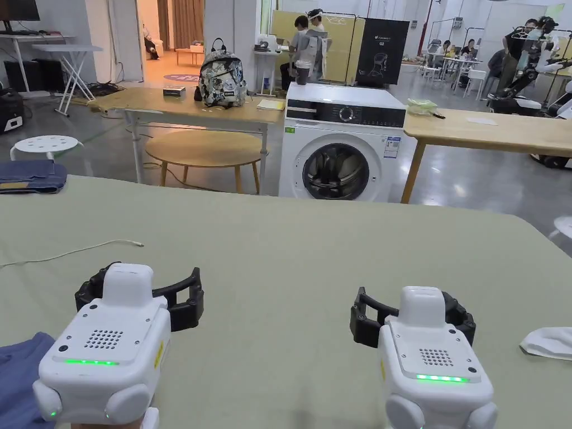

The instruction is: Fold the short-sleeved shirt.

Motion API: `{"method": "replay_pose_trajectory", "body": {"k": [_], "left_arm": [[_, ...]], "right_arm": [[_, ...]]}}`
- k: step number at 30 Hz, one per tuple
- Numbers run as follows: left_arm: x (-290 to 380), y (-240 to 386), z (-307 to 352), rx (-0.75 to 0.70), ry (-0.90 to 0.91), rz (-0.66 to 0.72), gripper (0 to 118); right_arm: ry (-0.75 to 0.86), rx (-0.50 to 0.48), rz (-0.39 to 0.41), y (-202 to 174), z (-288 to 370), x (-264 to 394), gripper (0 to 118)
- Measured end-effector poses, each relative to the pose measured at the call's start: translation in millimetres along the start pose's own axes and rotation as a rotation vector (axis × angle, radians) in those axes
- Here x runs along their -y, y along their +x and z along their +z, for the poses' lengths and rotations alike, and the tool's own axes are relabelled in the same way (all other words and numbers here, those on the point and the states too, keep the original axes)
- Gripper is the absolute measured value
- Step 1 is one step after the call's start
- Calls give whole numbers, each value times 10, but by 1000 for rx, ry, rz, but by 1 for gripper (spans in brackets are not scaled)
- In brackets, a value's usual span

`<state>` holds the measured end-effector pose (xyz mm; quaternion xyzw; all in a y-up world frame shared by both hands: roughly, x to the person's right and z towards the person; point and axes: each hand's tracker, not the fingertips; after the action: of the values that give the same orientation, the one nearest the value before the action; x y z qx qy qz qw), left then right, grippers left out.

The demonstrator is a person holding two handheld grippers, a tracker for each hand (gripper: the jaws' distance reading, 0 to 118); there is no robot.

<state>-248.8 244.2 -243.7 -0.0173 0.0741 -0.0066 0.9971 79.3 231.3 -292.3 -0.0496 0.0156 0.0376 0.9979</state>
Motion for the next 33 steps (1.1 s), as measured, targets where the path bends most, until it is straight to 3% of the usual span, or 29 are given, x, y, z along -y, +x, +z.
{"method": "replay_pose_trajectory", "body": {"k": [7, 11, 15, 17, 18, 20, 24, 27, 30, 32, 33], "left_arm": [[0, -41, -22, 5, -29, 42, 105], [22, -162, -20, 18, -26, 184, 105], [63, -440, -52, 78, -30, 541, 105], [74, -505, -53, 65, -32, 634, 105], [40, -481, -46, 42, -31, 561, 105], [-67, -302, -18, 18, -32, 280, 105], [-86, 224, -28, -42, -25, -537, 105], [56, 421, 8, -85, 12, -1024, 105], [148, 464, 28, -76, 55, -1252, 105], [132, 416, -2, -68, 39, -1198, 105], [103, 403, -6, -58, 23, -1136, 105]], "right_arm": [[-28, -5, -36, 29, -11, -20, 111], [-44, -16, -218, 162, -3, -49, 111], [-64, -24, -514, 385, -17, -85, 111], [-61, -8, -579, 442, -26, -105, 111], [-50, -2, -539, 430, -19, -126, 111], [6, 3, -321, 320, -10, -192, 111], [123, 17, 518, -168, 16, -188, 111], [280, 55, 980, -344, 58, 12, 111], [321, 53, 1273, -390, 21, 180, 111], [337, 60, 1359, -412, 12, 260, 110], [324, 59, 1336, -387, 2, 263, 110]]}}
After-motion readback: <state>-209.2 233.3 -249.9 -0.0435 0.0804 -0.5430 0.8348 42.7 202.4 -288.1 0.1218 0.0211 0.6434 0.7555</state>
